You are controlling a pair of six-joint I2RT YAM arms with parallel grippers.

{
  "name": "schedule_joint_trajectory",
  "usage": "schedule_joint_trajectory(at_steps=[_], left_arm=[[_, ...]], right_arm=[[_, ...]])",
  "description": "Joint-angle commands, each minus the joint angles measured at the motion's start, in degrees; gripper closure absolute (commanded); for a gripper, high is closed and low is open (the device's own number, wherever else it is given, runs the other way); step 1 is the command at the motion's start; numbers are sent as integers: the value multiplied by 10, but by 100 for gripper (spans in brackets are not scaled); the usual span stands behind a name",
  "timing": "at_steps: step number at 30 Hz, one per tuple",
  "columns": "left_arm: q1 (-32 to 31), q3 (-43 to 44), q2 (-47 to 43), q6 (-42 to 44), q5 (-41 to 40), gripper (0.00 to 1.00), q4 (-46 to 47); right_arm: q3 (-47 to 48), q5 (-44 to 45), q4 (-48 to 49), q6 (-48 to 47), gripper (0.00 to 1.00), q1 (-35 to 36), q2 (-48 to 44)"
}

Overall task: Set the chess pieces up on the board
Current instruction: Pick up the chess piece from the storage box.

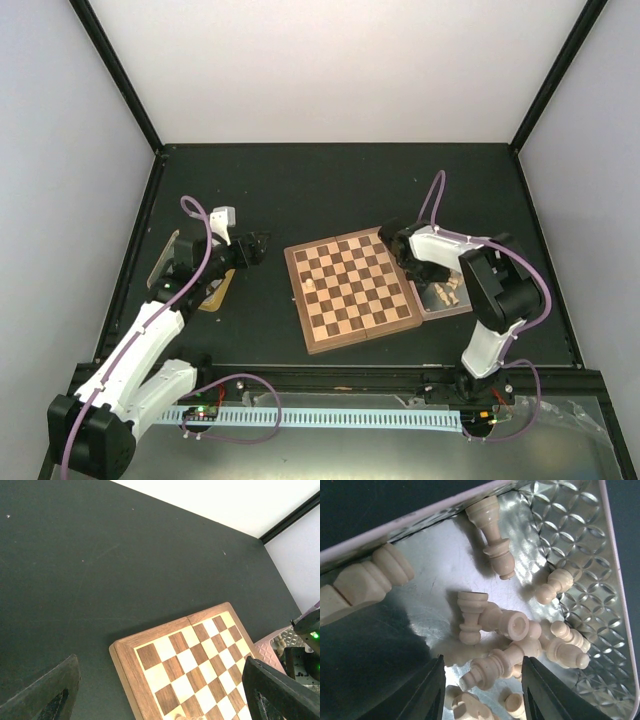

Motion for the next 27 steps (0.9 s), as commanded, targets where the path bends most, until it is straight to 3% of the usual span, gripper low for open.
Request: schedule_joint_trajectory(at_steps=[1, 20, 27], left_arm=[[-2, 7, 0, 10, -7, 10, 14], [-2, 9, 2, 15, -11, 10, 10], [-2, 10, 0, 18, -6, 9, 11]], right_arm=[[6, 5, 2, 16, 56, 10, 3], [21, 57, -45, 41, 71, 9, 29], [28, 65, -44, 28, 92, 9, -9]])
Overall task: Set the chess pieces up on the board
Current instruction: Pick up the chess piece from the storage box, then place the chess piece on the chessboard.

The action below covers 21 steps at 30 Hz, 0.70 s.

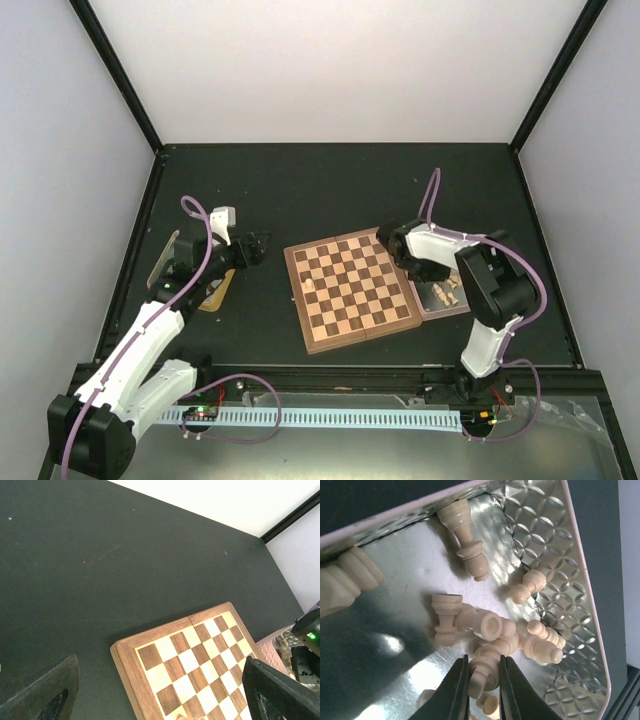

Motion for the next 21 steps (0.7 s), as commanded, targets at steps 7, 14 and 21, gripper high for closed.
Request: schedule_joint_trajectory(at_steps=[7, 14, 21], left_arm=[[-2, 12, 12, 9, 45, 9, 37], [-3, 14, 22, -8, 54, 10, 42], [-3, 15, 24, -32, 22, 10, 25]], right_arm=[[14, -24, -2, -26, 97, 3, -140], [-5, -249, 121, -109, 98, 3, -252], [-34, -468, 268, -87, 99, 59, -266]])
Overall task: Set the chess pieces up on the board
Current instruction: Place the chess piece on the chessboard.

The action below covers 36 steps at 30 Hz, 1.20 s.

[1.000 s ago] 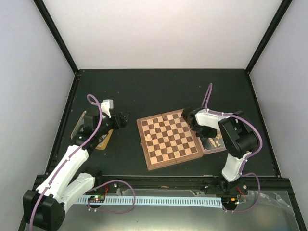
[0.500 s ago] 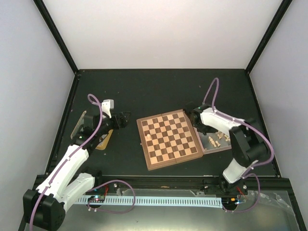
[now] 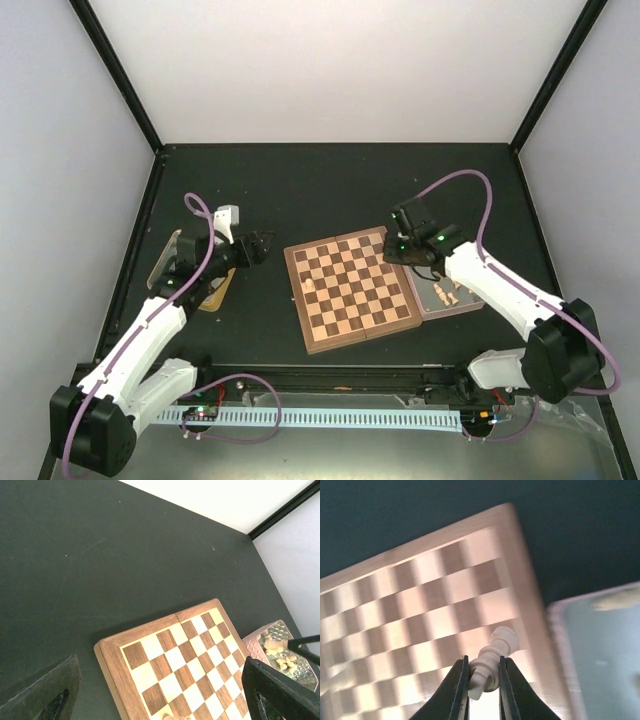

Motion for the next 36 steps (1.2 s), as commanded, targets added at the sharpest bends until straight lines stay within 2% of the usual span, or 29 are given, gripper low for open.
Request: schedule_joint_trajectory(at_steps=[1, 9, 16, 36], left_arm=[[-3, 15, 0, -20, -16, 10, 0], [-3, 15, -11, -20, -34, 10, -16], [-3, 13, -13, -20, -41, 10, -18], [-3, 8, -8, -14, -50, 10, -22]], right_arm=[[-6, -136, 106, 9, 99, 62, 21], [33, -141, 123, 21, 99, 176, 112], [64, -126, 118, 12, 99, 237, 156], [101, -112, 118, 8, 98, 277, 224]])
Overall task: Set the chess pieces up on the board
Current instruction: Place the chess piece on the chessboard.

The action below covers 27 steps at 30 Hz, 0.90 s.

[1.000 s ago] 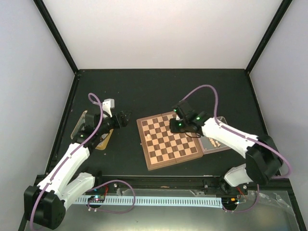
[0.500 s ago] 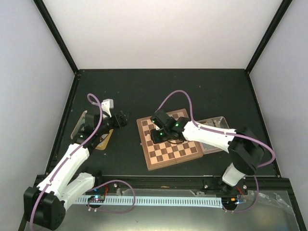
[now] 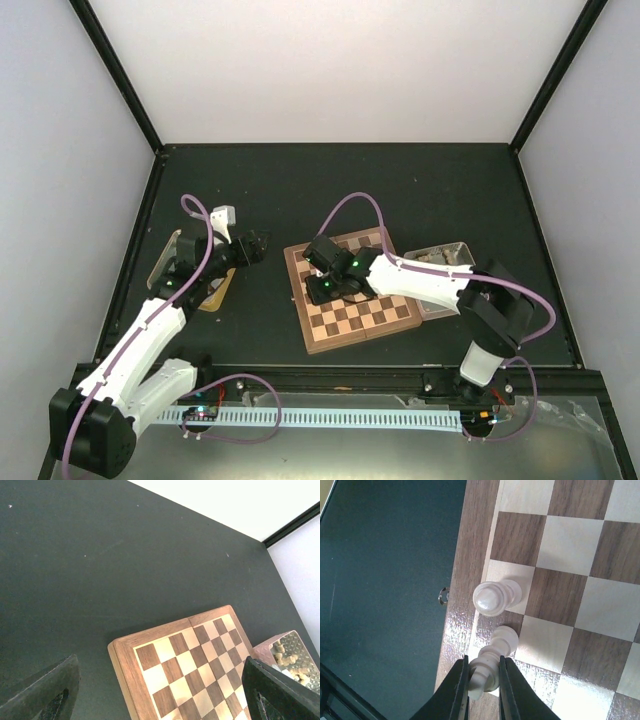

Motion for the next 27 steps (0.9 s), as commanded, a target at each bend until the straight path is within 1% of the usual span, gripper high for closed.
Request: schedule_joint_trajectory(at_steps=[1, 5, 9, 11, 16, 23, 27], left_arm=[[-2, 8, -2, 4, -11, 10, -7], [-3, 8, -1, 5, -13, 10, -9], [-3, 7, -2, 6, -14, 10, -10], [-2, 7, -2, 7, -14, 10, -11], [-2, 7, -2, 7, -14, 10, -12], [-2, 7, -2, 7, -14, 10, -12], [-3, 7, -2, 7, -14, 10, -14]], right_arm=[[21, 6, 7, -6, 98, 5, 10], [27, 7, 3, -4, 98, 6, 19], [28, 5, -1, -5, 95, 6, 21], [30, 4, -6, -7, 92, 6, 21], [31, 3, -11, -11, 83, 6, 16], [44, 12, -30, -15, 79, 6, 17], [47, -2, -30, -17, 76, 7, 18]])
